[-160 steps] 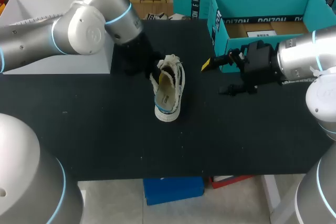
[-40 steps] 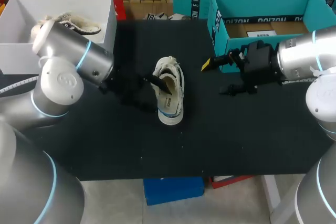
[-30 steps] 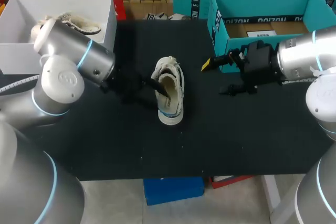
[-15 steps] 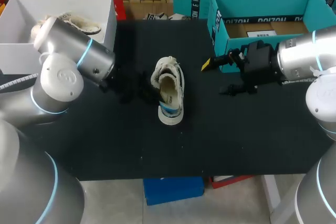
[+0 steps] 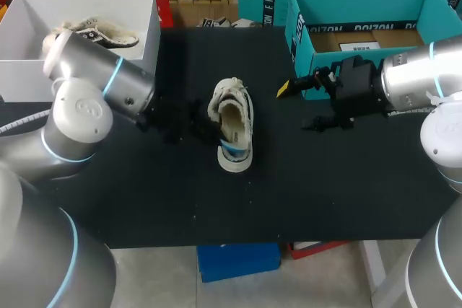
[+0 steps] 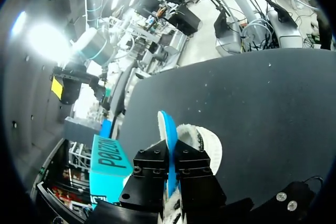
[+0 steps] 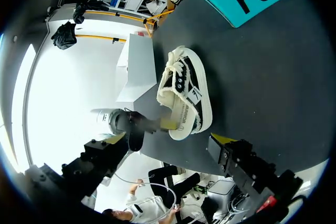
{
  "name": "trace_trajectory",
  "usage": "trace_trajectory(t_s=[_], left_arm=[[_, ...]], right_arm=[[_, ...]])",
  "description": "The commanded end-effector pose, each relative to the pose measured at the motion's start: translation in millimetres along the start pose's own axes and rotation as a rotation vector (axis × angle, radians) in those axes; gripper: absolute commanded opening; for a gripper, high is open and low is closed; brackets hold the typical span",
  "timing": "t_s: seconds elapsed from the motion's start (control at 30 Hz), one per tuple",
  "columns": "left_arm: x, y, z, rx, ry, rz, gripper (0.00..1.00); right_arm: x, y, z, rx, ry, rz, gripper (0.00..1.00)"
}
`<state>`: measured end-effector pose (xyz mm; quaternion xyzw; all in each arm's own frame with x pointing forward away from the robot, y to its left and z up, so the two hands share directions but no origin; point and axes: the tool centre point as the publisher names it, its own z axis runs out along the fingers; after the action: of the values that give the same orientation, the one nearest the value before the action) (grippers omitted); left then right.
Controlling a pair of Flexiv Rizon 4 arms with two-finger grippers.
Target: Take the shoe out of the shoebox, open the shoe tongue, remove and reinsert the insole, then place the shoe into the shoebox
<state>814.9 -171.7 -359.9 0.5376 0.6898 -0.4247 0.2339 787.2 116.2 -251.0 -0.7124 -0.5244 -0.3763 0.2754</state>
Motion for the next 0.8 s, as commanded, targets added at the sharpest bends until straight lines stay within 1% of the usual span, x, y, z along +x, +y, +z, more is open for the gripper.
trace_trajectory(t_s=[0.03,0.43,0.8], left_arm=[[-2.7,-7.1,-3.7,-0.007,-0.007,0.006,0.00],[-17.1,-22.7,-4.8,0.011,-0.018,0.022,0.00],[-27.2,-41.5,-7.4,0.018,-0.066,0.019,0.00]], right_arm=[[0.7,0.3,1.4,0.000,-0.001,0.001,1.00],[0.7,0.3,1.4,0.000,-0.001,0.001,1.00],[0.7,0.3,1.4,0.000,-0.001,0.001,1.00]])
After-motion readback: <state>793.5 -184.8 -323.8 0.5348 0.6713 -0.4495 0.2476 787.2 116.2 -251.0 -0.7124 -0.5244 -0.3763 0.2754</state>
